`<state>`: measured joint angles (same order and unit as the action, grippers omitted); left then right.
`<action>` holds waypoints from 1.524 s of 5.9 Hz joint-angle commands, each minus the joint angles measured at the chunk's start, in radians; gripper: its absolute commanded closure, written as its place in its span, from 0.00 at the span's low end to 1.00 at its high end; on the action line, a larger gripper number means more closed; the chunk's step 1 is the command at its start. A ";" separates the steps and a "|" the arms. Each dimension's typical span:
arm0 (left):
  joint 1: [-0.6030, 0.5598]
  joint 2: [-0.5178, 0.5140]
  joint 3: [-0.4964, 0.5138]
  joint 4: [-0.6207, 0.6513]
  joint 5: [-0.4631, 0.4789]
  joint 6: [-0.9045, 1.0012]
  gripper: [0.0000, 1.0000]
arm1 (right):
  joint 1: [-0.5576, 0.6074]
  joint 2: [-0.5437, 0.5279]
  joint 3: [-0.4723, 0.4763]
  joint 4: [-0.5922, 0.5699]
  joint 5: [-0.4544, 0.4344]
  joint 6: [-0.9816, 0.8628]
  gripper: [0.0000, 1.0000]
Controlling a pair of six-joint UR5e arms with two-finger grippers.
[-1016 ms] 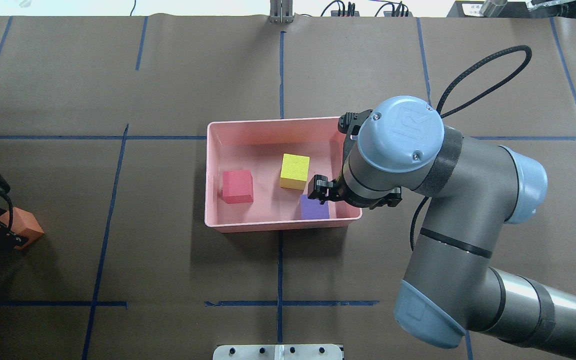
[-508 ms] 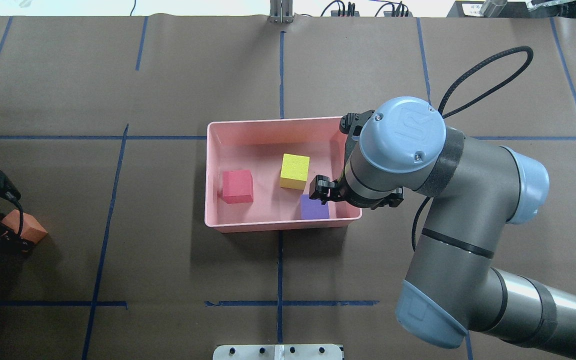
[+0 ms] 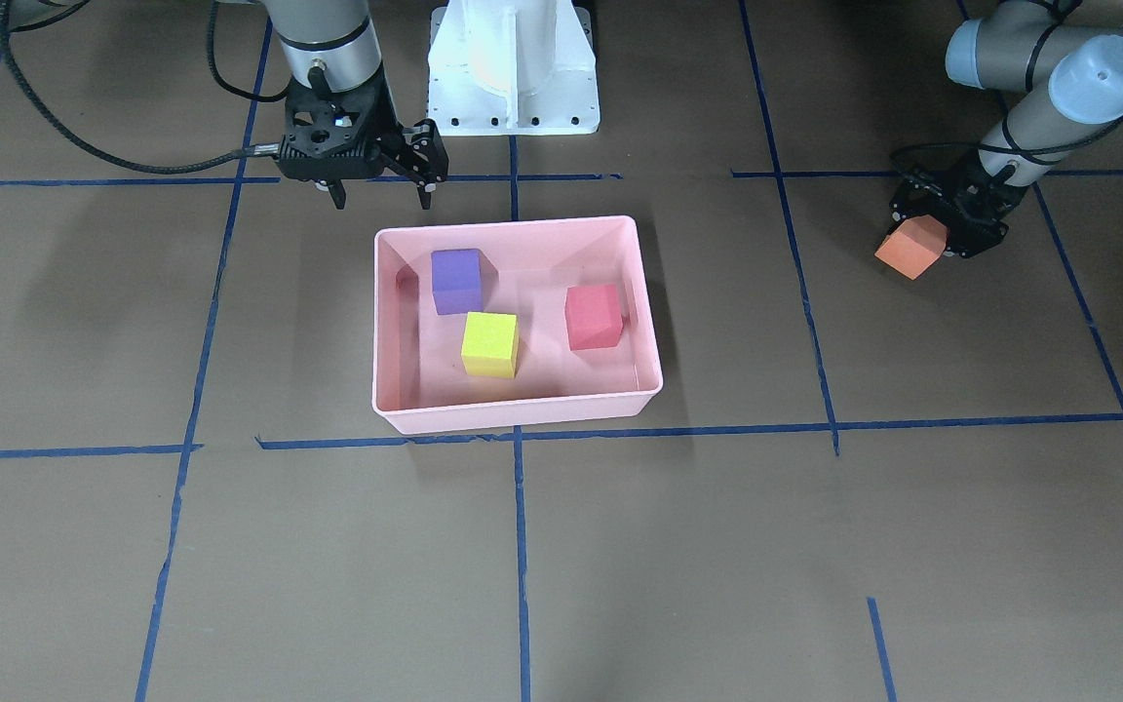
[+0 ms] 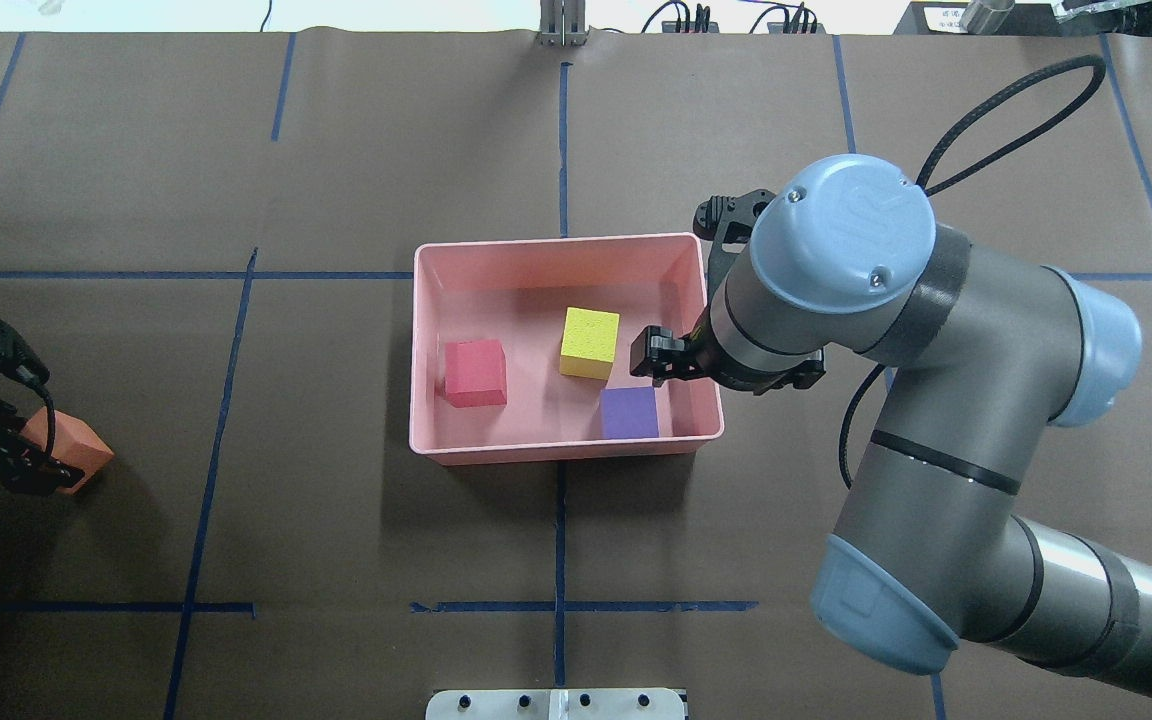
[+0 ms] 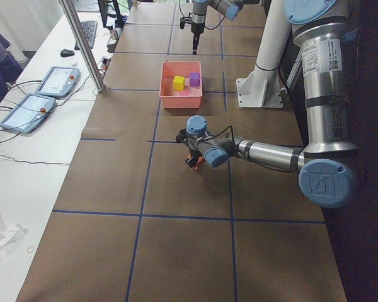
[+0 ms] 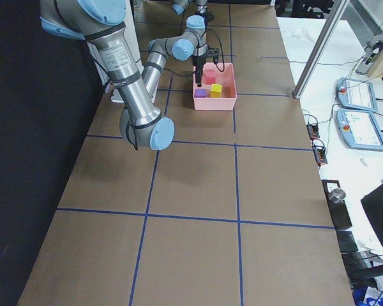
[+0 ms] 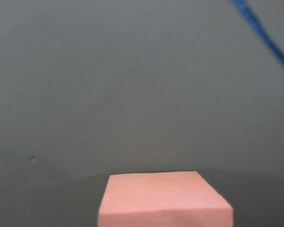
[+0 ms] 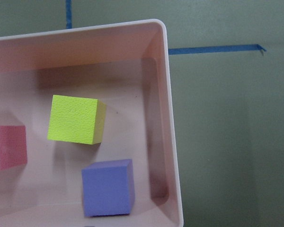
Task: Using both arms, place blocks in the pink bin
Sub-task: 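Carry the orange cube into the pink bin while the right gripper withdraws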
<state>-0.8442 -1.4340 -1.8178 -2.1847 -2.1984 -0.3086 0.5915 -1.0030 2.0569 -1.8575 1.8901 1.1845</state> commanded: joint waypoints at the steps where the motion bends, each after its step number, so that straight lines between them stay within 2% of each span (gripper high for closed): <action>1: -0.048 -0.205 -0.044 0.182 0.011 -0.172 0.40 | 0.138 -0.049 0.003 0.001 0.114 -0.217 0.00; 2: -0.047 -0.352 -0.066 0.361 0.012 -0.246 0.40 | 0.224 -0.098 0.002 0.000 0.176 -0.359 0.00; 3: -0.038 -0.543 -0.075 0.593 0.017 -0.314 0.40 | 0.317 -0.171 0.003 0.003 0.229 -0.572 0.00; 4: 0.024 -0.695 -0.078 0.735 0.078 -0.436 0.40 | 0.428 -0.248 0.003 0.003 0.306 -0.773 0.00; 5: 0.144 -0.809 -0.059 0.787 0.132 -0.593 0.39 | 0.543 -0.335 0.006 0.004 0.361 -0.983 0.00; 6: 0.225 -0.889 -0.011 0.787 0.199 -0.704 0.35 | 0.627 -0.401 0.008 0.006 0.394 -1.126 0.00; 7: 0.302 -0.936 0.032 0.783 0.265 -0.797 0.05 | 0.668 -0.464 0.022 0.009 0.397 -1.216 0.00; 8: 0.309 -0.927 0.014 0.783 0.278 -0.834 0.00 | 0.688 -0.497 0.025 0.011 0.406 -1.247 0.00; 9: 0.303 -0.880 -0.024 0.786 0.272 -0.790 0.00 | 0.709 -0.540 0.037 0.011 0.406 -1.302 0.00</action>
<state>-0.5455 -2.3441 -1.8145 -1.4013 -1.9309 -1.1123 1.2761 -1.4991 2.0835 -1.8476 2.2931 -0.0619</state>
